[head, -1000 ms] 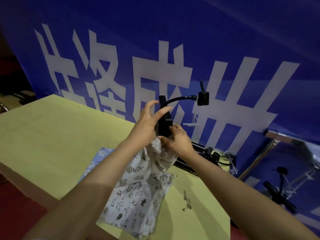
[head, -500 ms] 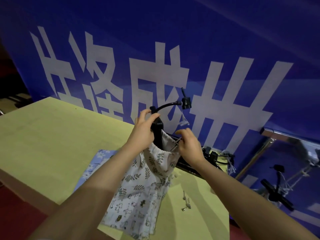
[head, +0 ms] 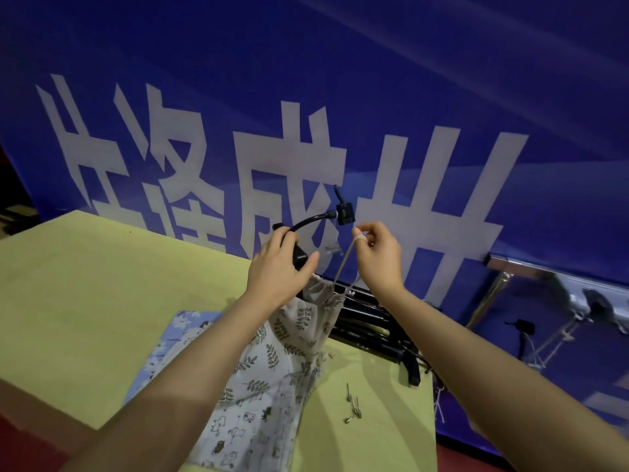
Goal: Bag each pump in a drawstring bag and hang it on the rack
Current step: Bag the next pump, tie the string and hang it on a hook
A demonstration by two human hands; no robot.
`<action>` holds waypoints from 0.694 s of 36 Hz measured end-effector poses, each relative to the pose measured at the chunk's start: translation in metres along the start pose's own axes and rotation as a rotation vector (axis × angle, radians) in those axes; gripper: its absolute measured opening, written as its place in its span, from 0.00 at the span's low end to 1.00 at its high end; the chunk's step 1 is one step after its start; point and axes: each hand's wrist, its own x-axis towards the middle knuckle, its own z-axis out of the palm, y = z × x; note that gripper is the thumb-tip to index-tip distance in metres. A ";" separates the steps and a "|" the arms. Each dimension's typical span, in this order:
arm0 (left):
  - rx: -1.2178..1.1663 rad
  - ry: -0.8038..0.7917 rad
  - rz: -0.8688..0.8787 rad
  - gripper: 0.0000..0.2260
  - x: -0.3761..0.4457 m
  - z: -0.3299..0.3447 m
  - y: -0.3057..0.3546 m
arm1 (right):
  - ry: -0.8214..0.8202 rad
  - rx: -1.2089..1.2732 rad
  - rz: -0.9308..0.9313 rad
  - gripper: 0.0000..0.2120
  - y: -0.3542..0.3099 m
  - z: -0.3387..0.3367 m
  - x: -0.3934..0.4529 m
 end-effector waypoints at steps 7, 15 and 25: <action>-0.203 -0.077 -0.005 0.15 -0.001 -0.004 0.010 | -0.004 -0.018 -0.089 0.04 -0.019 0.005 0.000; -0.041 -0.094 0.083 0.19 0.008 -0.012 0.019 | 0.063 -0.005 -0.257 0.04 -0.061 -0.002 0.019; 0.095 -0.165 0.105 0.24 0.007 -0.013 0.031 | 0.148 0.084 -0.101 0.21 -0.087 -0.017 0.035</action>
